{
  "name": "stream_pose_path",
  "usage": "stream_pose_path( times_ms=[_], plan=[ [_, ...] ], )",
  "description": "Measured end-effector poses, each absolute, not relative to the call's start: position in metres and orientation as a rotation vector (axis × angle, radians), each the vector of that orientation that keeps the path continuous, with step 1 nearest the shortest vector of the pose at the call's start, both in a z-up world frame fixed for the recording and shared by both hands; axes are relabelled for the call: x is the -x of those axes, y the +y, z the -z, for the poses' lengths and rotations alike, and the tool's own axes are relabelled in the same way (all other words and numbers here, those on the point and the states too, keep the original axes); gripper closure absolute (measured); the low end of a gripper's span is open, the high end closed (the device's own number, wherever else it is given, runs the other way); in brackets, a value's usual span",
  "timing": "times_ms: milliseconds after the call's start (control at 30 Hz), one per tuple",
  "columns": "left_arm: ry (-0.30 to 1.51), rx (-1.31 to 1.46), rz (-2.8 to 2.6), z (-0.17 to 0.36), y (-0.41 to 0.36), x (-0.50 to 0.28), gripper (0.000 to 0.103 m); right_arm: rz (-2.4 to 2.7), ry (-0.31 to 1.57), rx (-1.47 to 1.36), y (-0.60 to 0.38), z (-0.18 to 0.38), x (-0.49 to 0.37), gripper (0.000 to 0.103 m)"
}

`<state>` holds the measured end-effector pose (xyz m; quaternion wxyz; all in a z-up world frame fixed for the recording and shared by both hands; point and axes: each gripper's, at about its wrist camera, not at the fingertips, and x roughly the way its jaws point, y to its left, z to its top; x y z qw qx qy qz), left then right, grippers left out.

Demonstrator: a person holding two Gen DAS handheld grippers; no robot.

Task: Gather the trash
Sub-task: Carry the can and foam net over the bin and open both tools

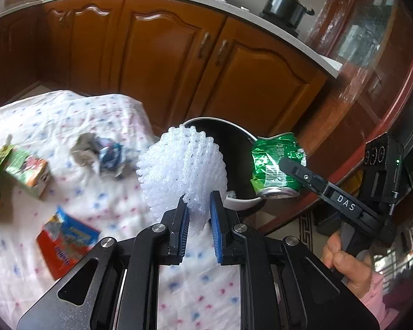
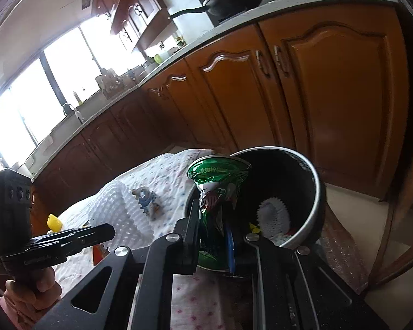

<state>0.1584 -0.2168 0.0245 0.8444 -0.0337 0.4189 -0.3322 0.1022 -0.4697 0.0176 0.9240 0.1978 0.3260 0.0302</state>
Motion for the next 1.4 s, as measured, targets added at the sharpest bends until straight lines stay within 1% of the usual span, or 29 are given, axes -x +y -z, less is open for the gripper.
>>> stream_pose_path(
  times_ms=[467,1000,1033,1067,1133,1167,1200,1267,1367,1400],
  plan=[
    [0.919,-0.010,0.749,-0.018,-0.278,-0.181,0.089,-0.014,0.668,-0.412,-0.489,-0.016,-0.118,0.088],
    [0.995,-0.059,0.743,0.004,-0.316,-0.205,0.089,0.015,0.749,-0.411,-0.500,0.006,-0.154,0.088],
    [1.001,-0.060,0.741,0.006,-0.318,-0.206,0.089,0.014,0.754,-0.410,-0.500,0.008,-0.156,0.087],
    [1.006,-0.061,0.741,0.006,-0.320,-0.208,0.089,0.011,0.759,-0.411,-0.501,0.009,-0.157,0.083],
    [1.019,-0.064,0.745,0.009,-0.324,-0.210,0.088,0.002,0.769,-0.413,-0.500,0.011,-0.161,0.083],
    [1.023,-0.067,0.740,0.010,-0.325,-0.211,0.082,0.003,0.770,-0.410,-0.499,0.012,-0.163,0.081],
    [1.028,-0.068,0.740,0.010,-0.326,-0.212,0.077,0.007,0.772,-0.406,-0.499,0.012,-0.163,0.073],
    [1.028,-0.072,0.734,0.010,-0.329,-0.211,0.058,0.005,0.765,-0.417,-0.499,0.012,-0.161,0.061],
    [1.005,-0.060,0.725,0.006,-0.320,-0.207,0.047,0.005,0.751,-0.429,-0.499,0.011,-0.154,0.059],
    [1.002,-0.054,0.720,0.005,-0.317,-0.206,0.046,0.006,0.747,-0.433,-0.498,0.010,-0.152,0.056]
  ],
)
